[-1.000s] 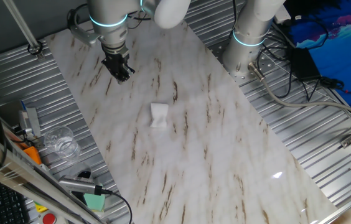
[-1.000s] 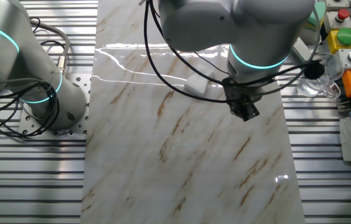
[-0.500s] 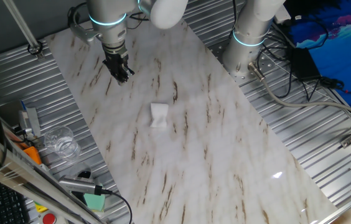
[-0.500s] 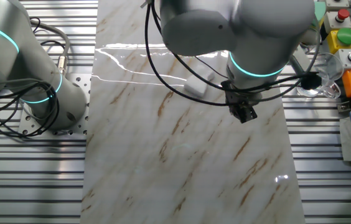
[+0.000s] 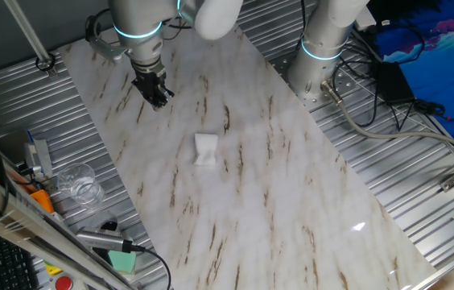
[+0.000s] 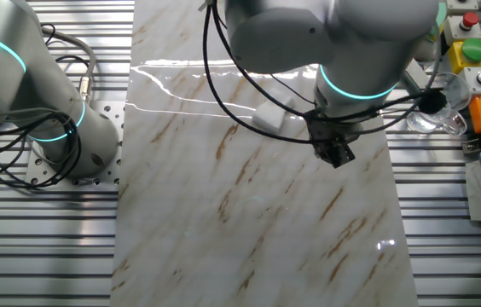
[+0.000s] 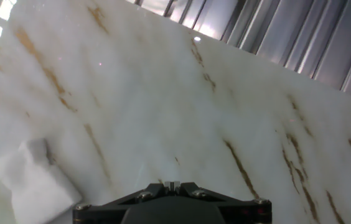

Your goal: Clean the tabletop with a sponge

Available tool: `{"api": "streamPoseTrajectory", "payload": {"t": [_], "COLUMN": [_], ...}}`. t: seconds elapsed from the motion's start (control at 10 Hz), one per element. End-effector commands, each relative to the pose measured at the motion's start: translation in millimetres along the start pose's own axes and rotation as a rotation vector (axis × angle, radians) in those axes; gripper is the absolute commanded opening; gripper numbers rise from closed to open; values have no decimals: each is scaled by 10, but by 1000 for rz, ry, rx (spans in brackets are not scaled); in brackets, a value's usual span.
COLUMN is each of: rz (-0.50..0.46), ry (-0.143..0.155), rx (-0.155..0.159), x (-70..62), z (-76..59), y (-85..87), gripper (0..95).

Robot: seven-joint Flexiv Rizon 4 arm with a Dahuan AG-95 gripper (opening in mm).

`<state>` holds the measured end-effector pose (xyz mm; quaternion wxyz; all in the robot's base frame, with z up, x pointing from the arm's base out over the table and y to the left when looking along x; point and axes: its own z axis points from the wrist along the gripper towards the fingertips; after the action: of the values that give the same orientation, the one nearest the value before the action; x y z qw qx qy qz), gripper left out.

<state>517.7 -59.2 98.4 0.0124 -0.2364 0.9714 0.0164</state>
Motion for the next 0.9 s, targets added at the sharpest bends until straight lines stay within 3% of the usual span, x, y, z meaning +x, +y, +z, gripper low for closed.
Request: {"api": "streamPoseTrajectory", "payload": {"t": [0.1, 0.4, 0.7, 0.9], "rz": [-78, -131, -136, -117], "ry": [24, 40, 29, 6], "rx": [-9, -11, -35, -71], "x": [-8, -8, -38, -139], "z": [2, 2, 32, 119], "y": [2, 2, 30, 235], "gripper": [0, 0, 0, 0]}}
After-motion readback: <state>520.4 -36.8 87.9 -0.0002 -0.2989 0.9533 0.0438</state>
